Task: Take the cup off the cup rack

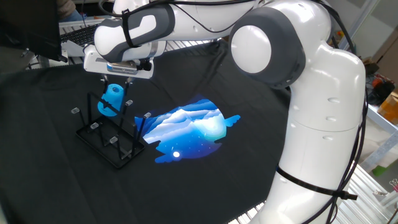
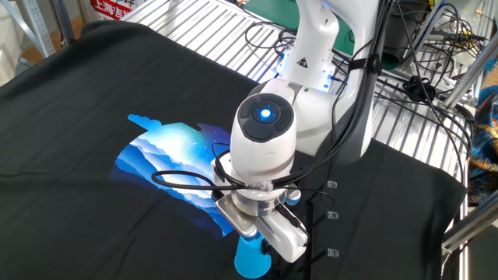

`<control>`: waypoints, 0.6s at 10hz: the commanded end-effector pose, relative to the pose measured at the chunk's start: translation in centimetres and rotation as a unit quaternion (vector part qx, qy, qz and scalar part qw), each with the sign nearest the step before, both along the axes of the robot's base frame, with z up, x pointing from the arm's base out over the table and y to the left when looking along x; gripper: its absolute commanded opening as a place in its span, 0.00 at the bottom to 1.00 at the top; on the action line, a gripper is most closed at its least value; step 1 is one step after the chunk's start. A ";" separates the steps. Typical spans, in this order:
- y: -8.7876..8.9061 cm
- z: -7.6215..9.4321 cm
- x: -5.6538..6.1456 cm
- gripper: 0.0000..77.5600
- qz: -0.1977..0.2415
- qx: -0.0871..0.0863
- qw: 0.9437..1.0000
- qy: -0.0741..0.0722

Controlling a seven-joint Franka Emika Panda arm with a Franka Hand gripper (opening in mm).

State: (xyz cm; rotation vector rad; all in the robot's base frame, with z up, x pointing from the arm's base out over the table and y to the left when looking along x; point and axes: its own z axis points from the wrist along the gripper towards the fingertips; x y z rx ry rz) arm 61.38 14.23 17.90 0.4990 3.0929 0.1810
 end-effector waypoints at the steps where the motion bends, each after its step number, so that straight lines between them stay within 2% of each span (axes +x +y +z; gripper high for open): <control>1: 0.0 0.2 0.1 0.02 0.000 -0.001 1.000 -0.002; 4: 0.0 0.2 0.1 0.02 0.000 -0.001 1.000 -0.002; 5: -1.0 4.6 -0.1 0.02 -0.014 0.000 1.000 0.020; 6: -1.1 4.9 -0.1 0.02 -0.015 0.000 1.000 0.020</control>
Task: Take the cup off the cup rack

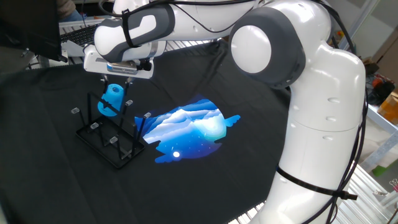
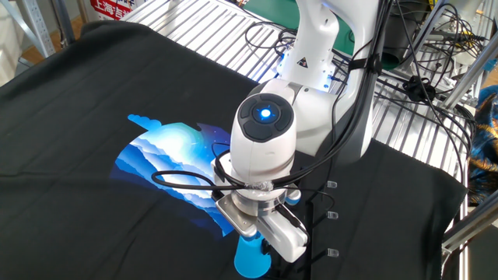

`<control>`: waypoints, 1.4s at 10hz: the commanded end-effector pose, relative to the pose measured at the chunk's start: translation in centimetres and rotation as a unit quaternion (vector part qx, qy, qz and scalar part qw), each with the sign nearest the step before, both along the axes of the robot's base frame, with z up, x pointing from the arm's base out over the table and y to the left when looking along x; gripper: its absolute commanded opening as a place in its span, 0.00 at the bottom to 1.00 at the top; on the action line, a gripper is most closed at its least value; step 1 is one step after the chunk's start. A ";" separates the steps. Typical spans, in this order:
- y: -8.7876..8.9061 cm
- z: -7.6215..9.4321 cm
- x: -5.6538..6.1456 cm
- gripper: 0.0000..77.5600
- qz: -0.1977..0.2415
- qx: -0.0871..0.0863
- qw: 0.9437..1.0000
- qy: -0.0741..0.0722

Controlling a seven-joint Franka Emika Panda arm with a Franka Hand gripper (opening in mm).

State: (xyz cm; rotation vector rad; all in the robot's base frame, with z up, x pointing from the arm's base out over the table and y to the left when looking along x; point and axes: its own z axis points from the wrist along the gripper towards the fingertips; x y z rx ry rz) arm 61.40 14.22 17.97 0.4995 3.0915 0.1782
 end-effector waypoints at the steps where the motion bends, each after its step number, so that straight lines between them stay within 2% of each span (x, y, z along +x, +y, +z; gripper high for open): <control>1: -1.2 5.7 -0.1 0.02 -0.017 0.001 1.000 0.024; 4: -1.2 7.0 -0.1 0.02 -0.025 0.000 0.999 0.029; 5: -1.5 7.9 0.0 0.02 -0.027 0.000 0.999 0.033; 8: -3.5 10.5 0.3 0.02 -0.013 -0.001 0.999 0.051; 9: -3.7 10.7 0.3 0.02 -0.010 -0.002 0.999 0.052; 11: -5.3 12.1 0.1 0.02 0.010 -0.012 0.998 0.058; 12: -5.6 12.4 -0.2 0.02 0.020 -0.023 0.998 0.057; 13: -6.1 12.7 -0.5 0.02 0.043 -0.042 0.997 0.055; 14: -6.6 12.9 -0.7 0.02 0.056 -0.050 0.996 0.054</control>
